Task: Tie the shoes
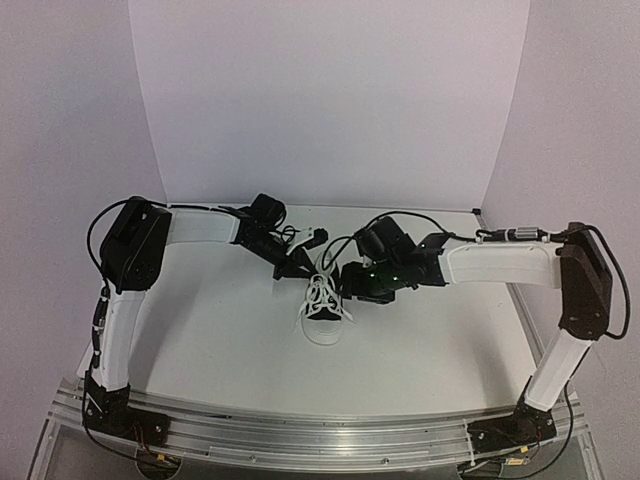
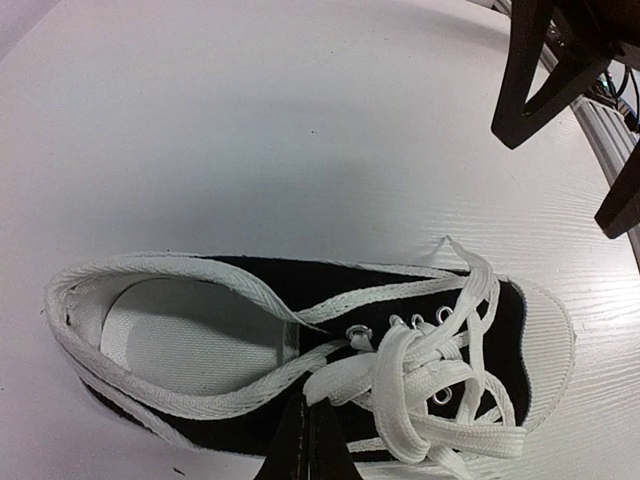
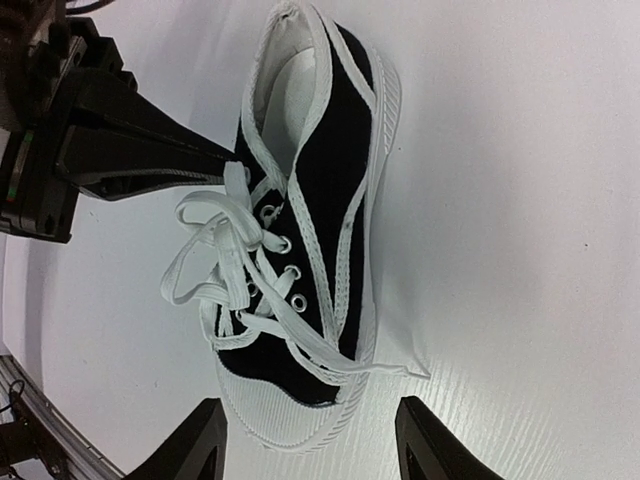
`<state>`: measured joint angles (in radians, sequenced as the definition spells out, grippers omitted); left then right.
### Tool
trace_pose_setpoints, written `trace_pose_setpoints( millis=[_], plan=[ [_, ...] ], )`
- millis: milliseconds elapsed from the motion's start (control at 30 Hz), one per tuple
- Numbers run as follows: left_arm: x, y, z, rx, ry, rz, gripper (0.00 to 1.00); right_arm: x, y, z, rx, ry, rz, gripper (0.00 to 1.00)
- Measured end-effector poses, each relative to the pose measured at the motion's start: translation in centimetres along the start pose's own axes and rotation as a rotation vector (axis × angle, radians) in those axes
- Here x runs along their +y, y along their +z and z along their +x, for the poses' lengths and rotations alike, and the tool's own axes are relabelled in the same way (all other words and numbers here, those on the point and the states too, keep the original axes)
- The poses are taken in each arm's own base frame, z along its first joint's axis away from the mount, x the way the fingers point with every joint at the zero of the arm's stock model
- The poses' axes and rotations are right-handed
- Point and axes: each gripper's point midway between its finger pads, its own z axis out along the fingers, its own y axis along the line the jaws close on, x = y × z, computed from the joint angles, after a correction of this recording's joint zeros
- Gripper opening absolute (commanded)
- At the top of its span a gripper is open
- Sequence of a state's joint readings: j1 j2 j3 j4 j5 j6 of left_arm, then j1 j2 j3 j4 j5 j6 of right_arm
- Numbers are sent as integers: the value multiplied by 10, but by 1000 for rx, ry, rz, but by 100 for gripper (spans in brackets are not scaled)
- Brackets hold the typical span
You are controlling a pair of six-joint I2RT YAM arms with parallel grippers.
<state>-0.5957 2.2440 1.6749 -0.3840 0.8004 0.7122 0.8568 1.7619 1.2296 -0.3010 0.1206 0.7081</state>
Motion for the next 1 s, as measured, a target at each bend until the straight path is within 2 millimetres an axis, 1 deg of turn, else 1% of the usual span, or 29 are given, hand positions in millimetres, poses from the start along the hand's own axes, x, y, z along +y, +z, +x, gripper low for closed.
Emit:
trace_pose_setpoints(
  millis=[100,133,167,200,267,300,367,500,533,700,900,933,1000],
  plan=[
    [0,0,0,0,-4,0,0,9,0,7,-1,-25,-3,63],
    [0,0,0,0,-4,0,0,18,2,12,1,-37,-17,67],
    [0,0,0,0,-6,0,0,26,6,16,2,-46,-32,75],
    [0,0,0,0,-6,0,0,34,10,19,-2,-48,-45,78],
    [0,0,0,0,-7,0,0,47,20,26,-7,-46,-67,80],
    [0,0,0,0,-7,0,0,51,25,29,-8,-43,-71,80],
    [0,0,0,0,-7,0,0,54,34,29,-12,-36,-68,77],
    [0,0,0,0,-7,0,0,60,47,17,-38,-8,-68,66],
    [0,0,0,0,-7,0,0,61,49,15,-43,-1,-70,65],
    [0,0,0,0,-7,0,0,62,58,8,-62,24,-56,65],
    [1,0,0,0,-12,-1,0,57,67,6,-61,23,-1,65],
    [0,0,0,0,-12,-1,0,56,68,6,-59,22,5,65],
    [0,0,0,0,-13,-1,0,56,69,5,-57,21,15,61]
  ],
)
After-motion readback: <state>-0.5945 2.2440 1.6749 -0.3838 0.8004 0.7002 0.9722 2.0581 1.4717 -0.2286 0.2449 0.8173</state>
